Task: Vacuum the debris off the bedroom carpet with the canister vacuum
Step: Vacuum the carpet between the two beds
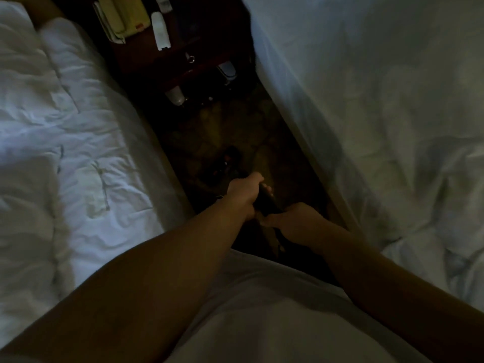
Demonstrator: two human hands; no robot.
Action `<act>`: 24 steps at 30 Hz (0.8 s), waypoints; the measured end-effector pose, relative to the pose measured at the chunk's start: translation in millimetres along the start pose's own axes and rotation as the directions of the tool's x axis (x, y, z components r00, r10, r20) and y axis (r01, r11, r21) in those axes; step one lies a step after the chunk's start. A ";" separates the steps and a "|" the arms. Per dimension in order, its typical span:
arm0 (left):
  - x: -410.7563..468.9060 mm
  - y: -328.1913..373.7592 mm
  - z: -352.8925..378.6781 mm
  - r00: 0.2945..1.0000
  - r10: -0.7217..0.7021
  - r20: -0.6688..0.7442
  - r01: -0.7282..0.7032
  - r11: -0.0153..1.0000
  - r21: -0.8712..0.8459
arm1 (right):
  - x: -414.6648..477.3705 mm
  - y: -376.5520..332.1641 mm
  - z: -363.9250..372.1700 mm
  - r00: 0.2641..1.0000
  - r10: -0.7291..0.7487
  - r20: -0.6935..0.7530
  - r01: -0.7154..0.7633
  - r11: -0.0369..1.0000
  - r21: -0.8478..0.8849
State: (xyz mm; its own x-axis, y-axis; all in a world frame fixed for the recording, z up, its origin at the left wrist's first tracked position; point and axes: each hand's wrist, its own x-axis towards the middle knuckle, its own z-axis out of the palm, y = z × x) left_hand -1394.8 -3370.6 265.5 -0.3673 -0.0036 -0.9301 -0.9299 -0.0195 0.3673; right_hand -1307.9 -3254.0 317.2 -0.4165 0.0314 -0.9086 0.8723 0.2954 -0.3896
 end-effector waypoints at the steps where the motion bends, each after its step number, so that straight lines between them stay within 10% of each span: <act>1: 9.7 14.1 -13.0 1.000 0.007 -0.005 -0.007 1.000 0.005 | 9.5 -15.4 9.5 1.000 -0.003 0.003 0.003 1.000 0.025; 13: 121.8 185.1 -132.4 0.982 0.105 -0.158 -0.091 0.992 0.091 | 138.0 -203.3 97.8 0.999 -0.036 0.027 0.034 0.998 0.052; 24: 102.5 168.1 -129.7 0.986 0.003 -0.169 0.013 0.996 0.092 | 132.4 -183.0 105.7 0.991 0.055 0.118 -0.056 0.998 0.009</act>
State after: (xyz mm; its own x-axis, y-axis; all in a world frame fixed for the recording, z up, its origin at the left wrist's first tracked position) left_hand -1586.2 -3503.9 231.4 -0.3612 -0.1722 -0.9164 -0.9325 0.0730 0.3538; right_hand -1495.6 -3404.9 252.3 -0.3348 -0.0652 -0.9400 0.8966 0.2850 -0.3390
